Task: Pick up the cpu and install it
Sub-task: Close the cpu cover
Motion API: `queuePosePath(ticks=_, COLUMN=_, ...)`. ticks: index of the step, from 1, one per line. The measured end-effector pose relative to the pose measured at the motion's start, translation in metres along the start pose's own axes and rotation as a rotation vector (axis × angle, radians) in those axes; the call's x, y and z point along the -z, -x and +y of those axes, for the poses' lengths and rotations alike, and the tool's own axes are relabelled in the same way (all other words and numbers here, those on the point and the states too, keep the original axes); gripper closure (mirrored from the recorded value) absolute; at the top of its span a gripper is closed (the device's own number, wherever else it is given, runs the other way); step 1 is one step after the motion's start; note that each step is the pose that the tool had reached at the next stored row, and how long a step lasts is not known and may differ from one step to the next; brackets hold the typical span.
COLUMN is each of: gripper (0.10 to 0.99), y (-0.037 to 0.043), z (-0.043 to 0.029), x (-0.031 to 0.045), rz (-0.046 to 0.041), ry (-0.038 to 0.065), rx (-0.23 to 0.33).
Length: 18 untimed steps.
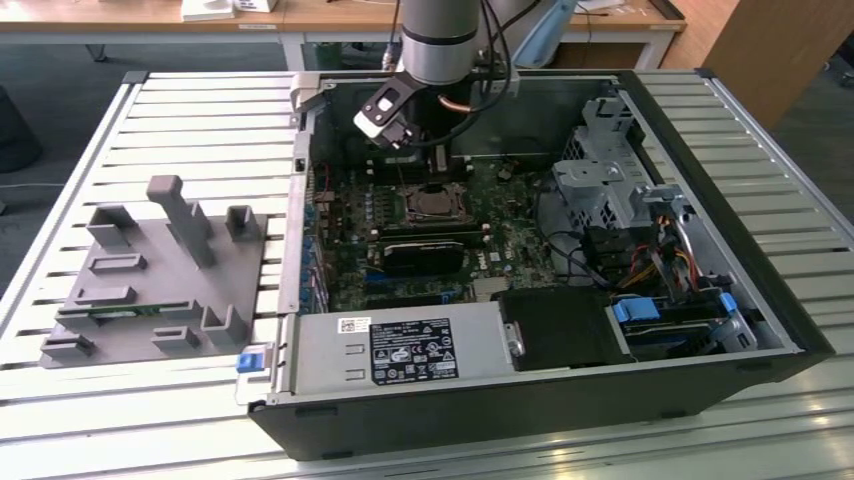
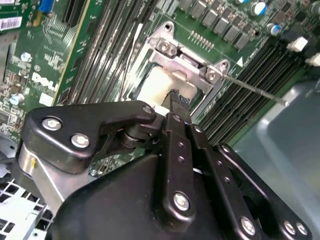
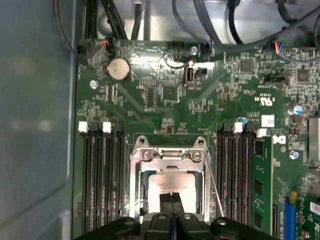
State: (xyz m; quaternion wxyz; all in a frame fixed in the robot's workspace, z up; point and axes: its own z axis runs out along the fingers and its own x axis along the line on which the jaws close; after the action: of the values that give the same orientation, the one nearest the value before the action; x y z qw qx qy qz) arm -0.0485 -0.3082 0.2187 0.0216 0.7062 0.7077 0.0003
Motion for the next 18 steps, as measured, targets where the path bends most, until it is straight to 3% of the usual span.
queuePosePath(ticks=8, gripper=0.98, y=-0.0004, z=-0.0093, x=-0.011, rz=-0.0008, ry=0.0, rx=0.0)
queuePosePath(ticks=18, gripper=0.98, y=-0.0005, z=-0.0098, x=-0.0186, rz=-0.0017, ry=-0.001, rx=0.0)
